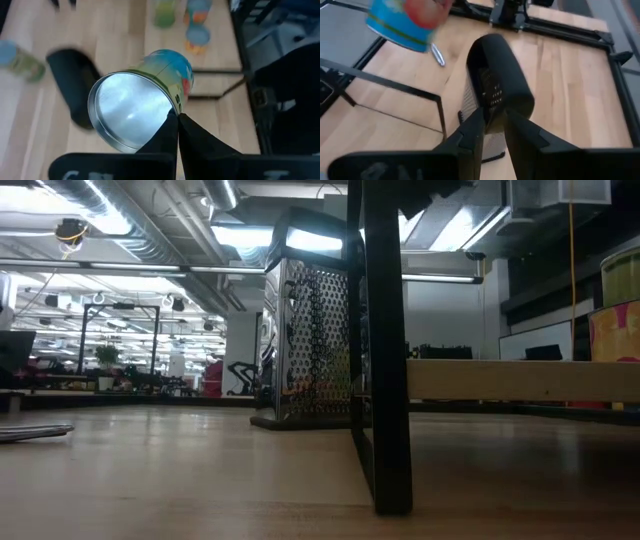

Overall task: Pick and place cans onto a shelf
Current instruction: Put the canned tomatoes on the shelf

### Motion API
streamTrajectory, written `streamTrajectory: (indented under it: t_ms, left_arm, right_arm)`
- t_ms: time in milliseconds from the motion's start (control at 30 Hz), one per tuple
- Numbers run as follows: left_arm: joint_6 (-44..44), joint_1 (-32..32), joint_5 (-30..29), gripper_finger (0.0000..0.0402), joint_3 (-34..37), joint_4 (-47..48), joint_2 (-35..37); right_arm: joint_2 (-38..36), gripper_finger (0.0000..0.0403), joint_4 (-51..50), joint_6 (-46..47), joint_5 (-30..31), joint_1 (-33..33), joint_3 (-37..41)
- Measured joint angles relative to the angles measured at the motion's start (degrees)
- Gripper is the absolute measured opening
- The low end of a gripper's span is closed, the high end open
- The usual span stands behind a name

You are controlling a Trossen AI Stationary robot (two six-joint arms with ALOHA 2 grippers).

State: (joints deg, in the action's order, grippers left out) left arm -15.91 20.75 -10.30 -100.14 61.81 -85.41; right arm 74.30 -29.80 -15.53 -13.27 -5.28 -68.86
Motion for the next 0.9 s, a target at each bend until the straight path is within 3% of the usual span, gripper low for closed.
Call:
streamTrajectory:
  t_ms: [300, 600, 900]
  left_arm:
    - [6.6, -3.3, 2.5, 0.0, 0.0, -14.1, -0.5]
    - [12.0, -7.7, 10.1, 0.0, -1.6, -20.8, -5.6]
    - [15.3, -11.4, 17.1, 0.0, -16.3, -16.2, -17.2]
  right_arm:
    - [-4.2, 0.0081, -12.2, -0.2, 0.2, 0.0, 0.0]
    - [-16.7, 0.0081, -18.4, 1.7, 7.8, -0.1, 0.0]
    - [-23.7, 0.0081, -25.4, 3.4, 9.2, -0.2, 0.0]
